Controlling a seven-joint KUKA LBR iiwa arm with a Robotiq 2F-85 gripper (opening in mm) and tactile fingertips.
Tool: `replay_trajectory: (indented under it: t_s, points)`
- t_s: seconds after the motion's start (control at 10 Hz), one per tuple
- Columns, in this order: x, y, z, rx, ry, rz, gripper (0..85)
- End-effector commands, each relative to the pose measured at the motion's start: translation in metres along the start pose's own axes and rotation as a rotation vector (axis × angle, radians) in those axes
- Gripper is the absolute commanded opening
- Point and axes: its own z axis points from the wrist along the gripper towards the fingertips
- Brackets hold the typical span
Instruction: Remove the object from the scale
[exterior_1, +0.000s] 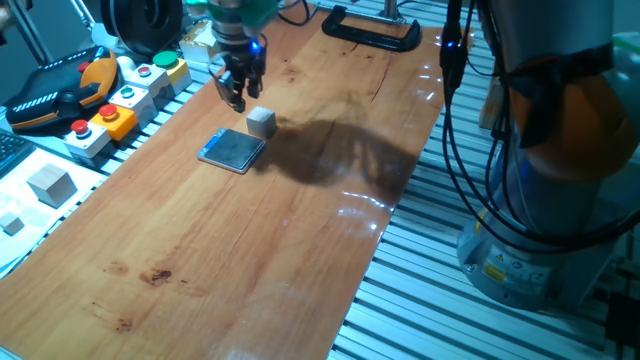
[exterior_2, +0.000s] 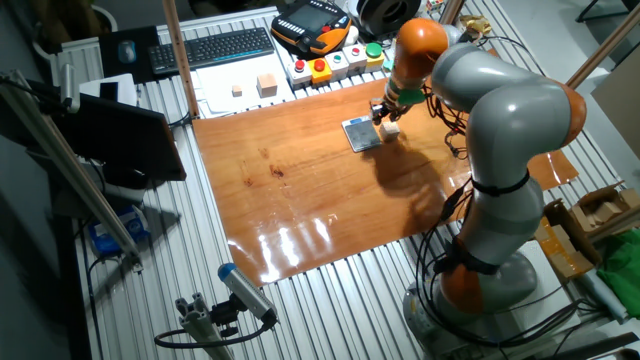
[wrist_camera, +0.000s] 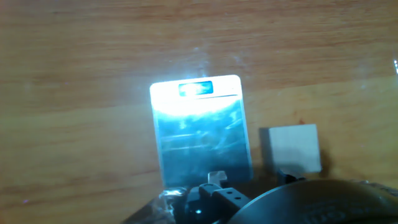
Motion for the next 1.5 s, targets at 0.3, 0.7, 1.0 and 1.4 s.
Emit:
replay_trajectory:
  t_s: [0.3,0.7,1.0,1.4]
  points:
    - [0.013,0.03,-0.062,-0.043,0.065,-0.024,15.0]
    - [0.026,0.021,-0.073,-0.003,0.055,-0.047,0.7]
    - [0.035,0.021,-0.08,-0.009,0.061,-0.054,0.7]
    - [0.034,0.016,-0.079,-0.011,0.067,-0.07,0.7]
